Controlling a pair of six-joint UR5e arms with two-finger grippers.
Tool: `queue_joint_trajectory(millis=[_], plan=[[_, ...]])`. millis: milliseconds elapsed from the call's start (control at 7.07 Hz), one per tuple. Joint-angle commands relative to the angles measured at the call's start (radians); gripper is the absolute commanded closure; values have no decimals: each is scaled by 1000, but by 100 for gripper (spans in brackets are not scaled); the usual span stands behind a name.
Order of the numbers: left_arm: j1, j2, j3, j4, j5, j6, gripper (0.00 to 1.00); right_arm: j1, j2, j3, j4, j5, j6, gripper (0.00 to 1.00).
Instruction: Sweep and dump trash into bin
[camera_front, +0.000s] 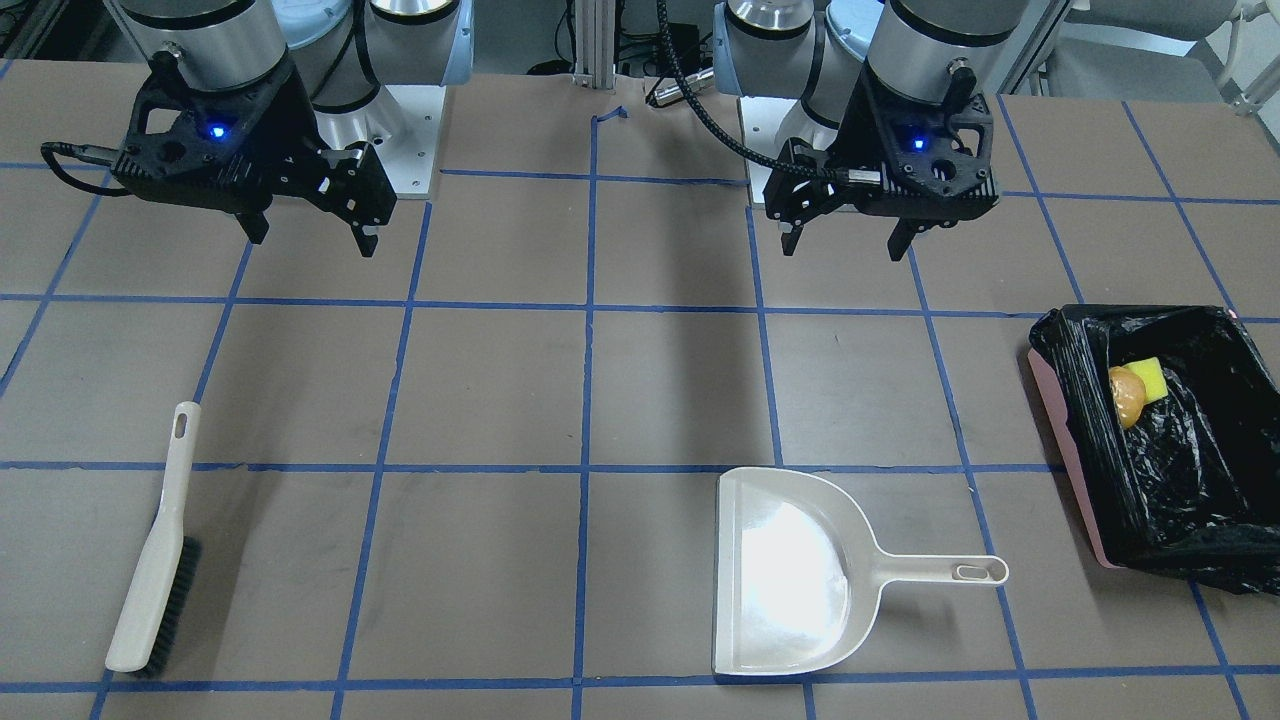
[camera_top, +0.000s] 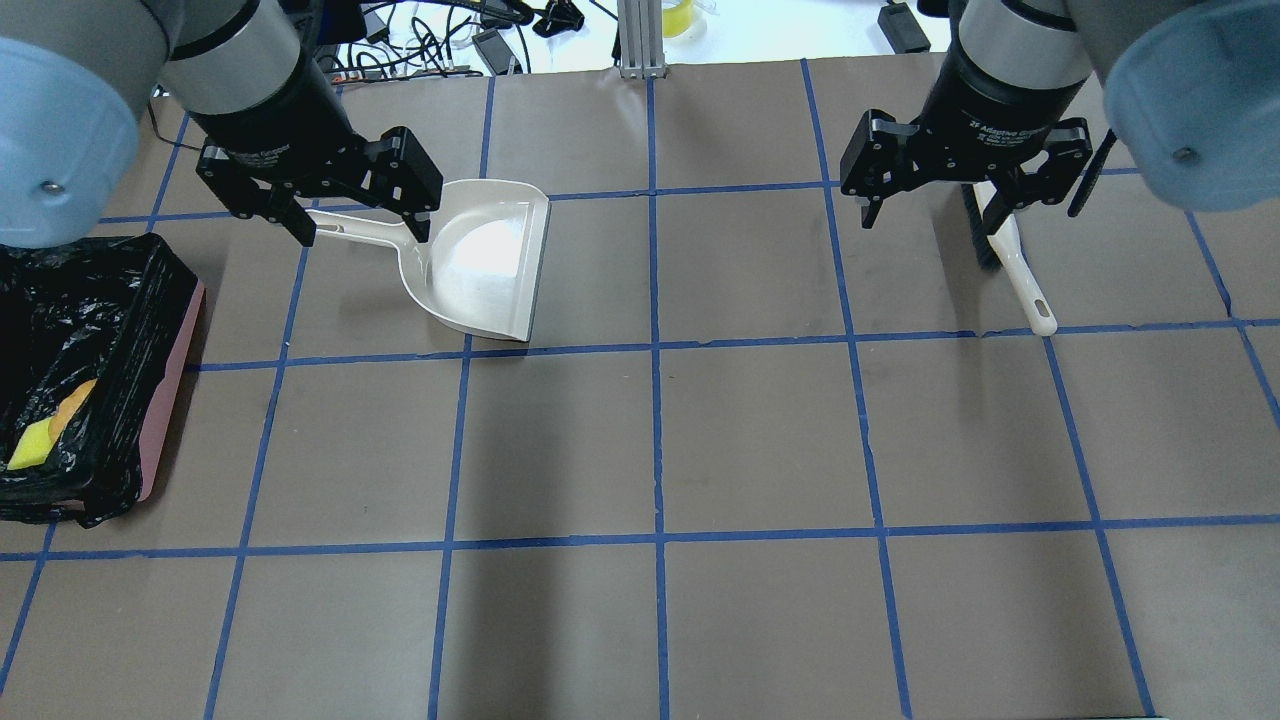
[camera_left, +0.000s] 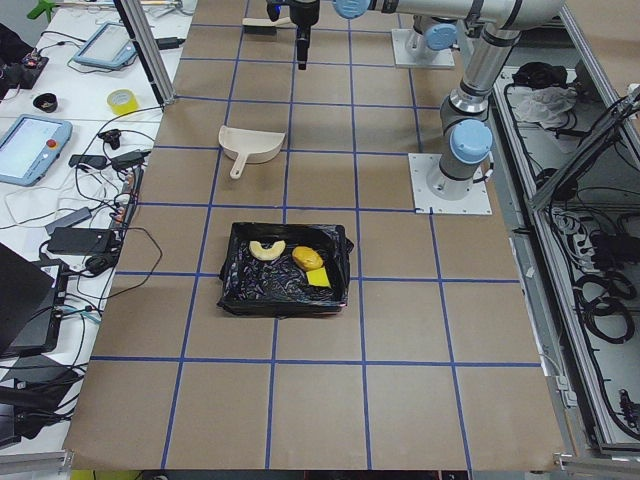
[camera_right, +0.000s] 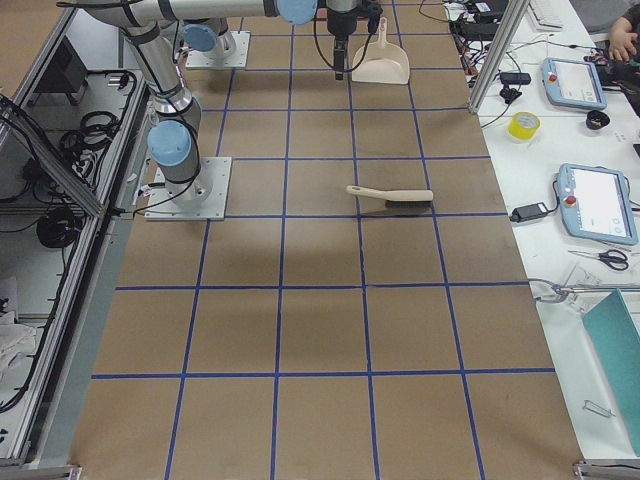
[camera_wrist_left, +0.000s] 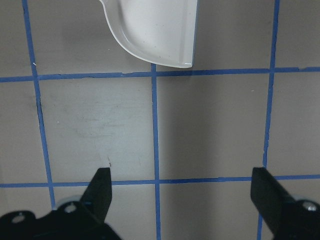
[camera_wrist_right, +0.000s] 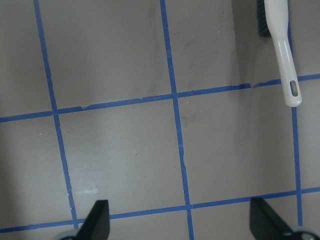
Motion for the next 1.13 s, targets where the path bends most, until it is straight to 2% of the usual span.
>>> queue_joint_trajectory(millis=[0,990], plan=[[9,6,-12,6,-7,23,0,0,1,0,-1,2,1,0],[14,8,-12,9,2,32,0,0,3,5,1,-18,9,0]])
